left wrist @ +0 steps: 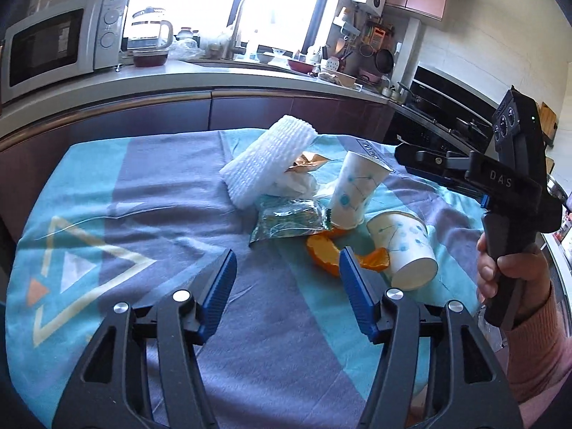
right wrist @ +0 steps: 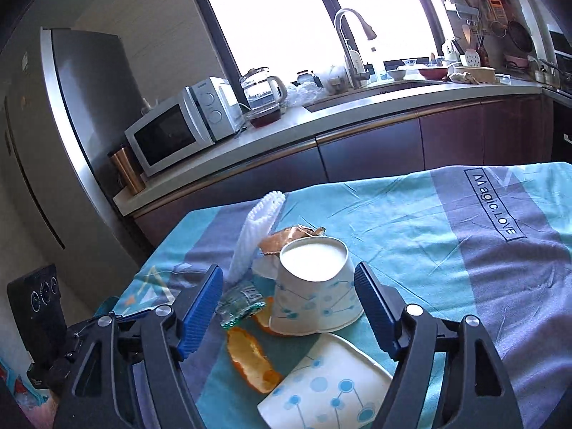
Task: Collect trash
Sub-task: 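Return both tools to the table and grasp the paper cup with the right tool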
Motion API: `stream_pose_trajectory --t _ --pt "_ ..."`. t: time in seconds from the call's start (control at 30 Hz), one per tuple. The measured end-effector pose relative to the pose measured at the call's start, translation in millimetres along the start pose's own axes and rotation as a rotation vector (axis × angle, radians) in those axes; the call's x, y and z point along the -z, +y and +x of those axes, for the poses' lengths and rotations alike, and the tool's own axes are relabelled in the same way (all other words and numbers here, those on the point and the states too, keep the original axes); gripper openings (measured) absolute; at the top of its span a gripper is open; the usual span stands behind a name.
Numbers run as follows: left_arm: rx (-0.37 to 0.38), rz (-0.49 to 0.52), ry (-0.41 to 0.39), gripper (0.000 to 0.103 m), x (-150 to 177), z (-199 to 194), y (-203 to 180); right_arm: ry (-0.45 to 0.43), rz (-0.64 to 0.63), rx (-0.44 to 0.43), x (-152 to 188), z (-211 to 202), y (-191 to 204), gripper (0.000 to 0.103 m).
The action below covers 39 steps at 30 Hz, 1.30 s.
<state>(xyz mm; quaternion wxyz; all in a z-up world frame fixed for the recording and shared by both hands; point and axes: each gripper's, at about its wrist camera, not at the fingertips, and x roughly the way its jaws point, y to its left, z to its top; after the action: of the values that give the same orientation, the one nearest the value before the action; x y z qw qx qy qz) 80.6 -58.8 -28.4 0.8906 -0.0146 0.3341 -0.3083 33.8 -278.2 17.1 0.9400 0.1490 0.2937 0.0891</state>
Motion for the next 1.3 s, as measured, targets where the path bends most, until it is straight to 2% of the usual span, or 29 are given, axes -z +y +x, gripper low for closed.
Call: stream_pose_trajectory --t 0.3,0.5,0.67,0.73,1.0,1.1,1.3 --pt "-0.012 0.04 0.051 0.064 -19.7 43.8 -16.9 0.055 0.008 -0.007 -2.1 31.3 -5.7 0.077" --pt "0.0 0.005 0.104 0.063 -27.1 73.6 -11.7 0.077 0.008 -0.006 -5.1 38.5 -7.4 0.077" --pt "0.014 -0.037 0.139 0.062 -32.7 92.8 -2.3 0.088 0.008 -0.014 -5.0 41.4 -9.5 0.068" --pt "0.024 -0.047 0.141 0.062 -34.3 96.2 0.5 0.09 0.015 -0.017 -4.7 41.9 -11.9 0.061" --pt "0.026 -0.042 0.144 0.057 -34.2 98.5 2.7 0.078 0.025 -0.027 -4.2 39.4 -16.5 0.06" --pt "0.045 -0.046 0.145 0.045 -32.6 93.8 1.1 0.062 0.03 -0.028 -5.6 35.6 -16.8 0.06" --pt "0.04 -0.026 0.133 0.041 -29.6 84.9 -3.8 0.04 0.036 -0.047 -8.0 27.0 -15.1 0.06"
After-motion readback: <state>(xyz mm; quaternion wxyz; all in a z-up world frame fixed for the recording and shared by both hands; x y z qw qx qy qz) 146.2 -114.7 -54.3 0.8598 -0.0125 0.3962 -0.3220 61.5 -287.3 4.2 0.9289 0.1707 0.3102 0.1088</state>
